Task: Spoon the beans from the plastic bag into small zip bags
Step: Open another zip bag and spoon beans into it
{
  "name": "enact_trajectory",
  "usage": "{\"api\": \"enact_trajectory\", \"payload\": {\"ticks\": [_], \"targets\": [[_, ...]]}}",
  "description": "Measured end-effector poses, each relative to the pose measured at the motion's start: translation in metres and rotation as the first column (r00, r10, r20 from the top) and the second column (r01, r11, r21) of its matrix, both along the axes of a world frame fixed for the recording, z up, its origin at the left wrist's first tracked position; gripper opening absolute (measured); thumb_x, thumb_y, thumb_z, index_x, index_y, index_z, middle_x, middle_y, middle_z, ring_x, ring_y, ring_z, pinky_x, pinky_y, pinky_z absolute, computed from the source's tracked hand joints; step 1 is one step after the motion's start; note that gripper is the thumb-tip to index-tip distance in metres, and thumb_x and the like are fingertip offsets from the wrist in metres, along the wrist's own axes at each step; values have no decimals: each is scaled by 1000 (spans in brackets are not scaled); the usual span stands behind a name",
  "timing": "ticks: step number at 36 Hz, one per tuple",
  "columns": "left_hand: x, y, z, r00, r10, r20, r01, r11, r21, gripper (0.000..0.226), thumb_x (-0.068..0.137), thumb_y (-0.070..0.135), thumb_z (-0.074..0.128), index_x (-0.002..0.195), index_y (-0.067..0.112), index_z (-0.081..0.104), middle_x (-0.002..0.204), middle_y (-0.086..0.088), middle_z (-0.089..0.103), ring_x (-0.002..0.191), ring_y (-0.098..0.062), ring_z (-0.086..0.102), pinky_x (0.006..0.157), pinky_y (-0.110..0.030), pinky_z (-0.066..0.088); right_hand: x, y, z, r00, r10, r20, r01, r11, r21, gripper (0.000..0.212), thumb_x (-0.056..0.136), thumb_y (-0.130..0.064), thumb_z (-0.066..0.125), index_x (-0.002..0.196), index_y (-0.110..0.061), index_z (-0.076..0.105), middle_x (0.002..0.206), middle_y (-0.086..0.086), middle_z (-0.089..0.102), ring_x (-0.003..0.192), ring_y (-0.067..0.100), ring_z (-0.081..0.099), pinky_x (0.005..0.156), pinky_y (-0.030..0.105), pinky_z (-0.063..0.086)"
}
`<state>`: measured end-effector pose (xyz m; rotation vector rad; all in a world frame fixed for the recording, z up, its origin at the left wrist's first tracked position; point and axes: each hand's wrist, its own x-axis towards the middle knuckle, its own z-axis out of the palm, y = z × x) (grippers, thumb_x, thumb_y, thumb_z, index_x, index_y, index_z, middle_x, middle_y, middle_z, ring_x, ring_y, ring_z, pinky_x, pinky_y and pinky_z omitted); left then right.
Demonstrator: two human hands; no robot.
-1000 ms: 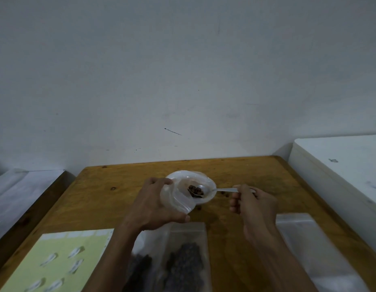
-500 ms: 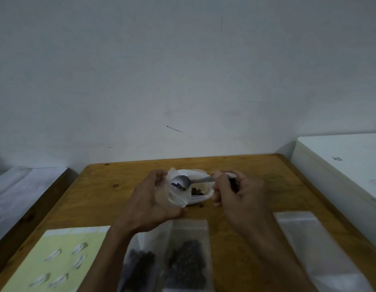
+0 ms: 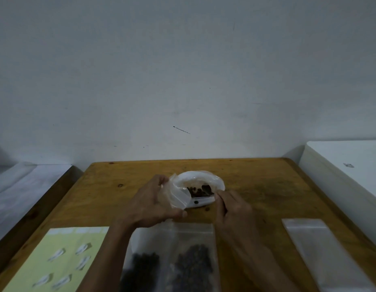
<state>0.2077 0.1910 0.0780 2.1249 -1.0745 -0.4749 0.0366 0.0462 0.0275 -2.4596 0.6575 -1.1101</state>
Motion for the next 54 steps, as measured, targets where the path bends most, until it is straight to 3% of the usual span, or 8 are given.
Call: {"api": "enact_trajectory", "payload": {"ticks": [5, 11, 14, 26, 36, 43, 48, 54], "targets": [[2, -2, -3, 998, 5, -64, -4, 1000, 27, 107, 45, 64, 86, 135, 32, 37, 126, 10, 50, 103, -15, 61, 80, -38, 61, 11, 2, -5, 983, -171, 66, 132, 912, 389, 16, 100, -17, 53, 100, -18, 69, 75, -9, 62, 65, 0, 59, 55, 11, 43], [-4, -7, -3, 993, 32, -112, -34, 999, -14, 88, 61, 41, 92, 130, 32, 38, 119, 13, 51, 96, -14, 63, 63, -32, 62, 23, 6, -1, 943, -305, 135, 60, 553, 831, 20, 99, -14, 56, 85, -22, 69, 72, 3, 72, 64, 13, 70, 64, 29, 60], [-3, -7, -2, 994, 47, -99, -48, 999, -13, 89, 61, 44, 91, 131, 32, 38, 122, 8, 52, 95, -16, 63, 60, -29, 60, 24, 6, 3, 921, -358, 152, 27, 450, 893, 21, 98, -14, 57, 82, -25, 66, 70, 4, 72, 65, 16, 70, 67, 33, 61], [-7, -4, 5, 995, 60, 79, -60, 998, 1, 102, 58, 48, 91, 139, 29, 32, 123, 10, 48, 93, -7, 55, 58, -14, 44, -11, -5, 32, 878, -403, 258, -90, 390, 917, 11, 96, -9, 59, 96, -9, 70, 70, 7, 68, 56, 14, 64, 56, 30, 57], [-14, 0, 7, 990, 53, 127, -54, 999, 0, 106, 55, 47, 93, 140, 28, 33, 123, 13, 45, 104, -9, 48, 65, -9, 37, -32, 3, 70, 862, -291, 414, -216, 529, 820, 14, 95, -11, 62, 87, -15, 73, 59, 1, 69, 52, 13, 64, 51, 28, 53], [-21, -3, 10, 994, 42, 100, -37, 998, -43, 101, 61, 40, 92, 141, 27, 32, 123, 12, 44, 91, -7, 56, 49, -11, 43, -25, 25, 68, 956, 103, 276, -188, 935, 301, 14, 98, -24, 56, 97, -23, 71, 68, -11, 65, 65, 5, 65, 55, 14, 52], [-11, 2, 9, 994, 77, 82, -72, 996, -54, 103, 59, 41, 92, 142, 25, 34, 120, 13, 43, 94, -4, 50, 62, -9, 39, -31, 16, 58, 937, 28, 347, -49, 997, 53, 12, 99, -16, 57, 102, -18, 69, 71, -13, 60, 67, 8, 60, 54, 13, 48], [-5, -1, 7, 996, 28, 86, -33, 998, 58, 104, 58, 47, 92, 141, 29, 33, 121, 13, 45, 104, -9, 50, 67, -11, 39, -16, 5, 13, 999, 26, 46, -22, 996, -89, 10, 96, -14, 61, 103, -15, 69, 85, -14, 50, 63, -11, 42, 54, 3, 39]]}}
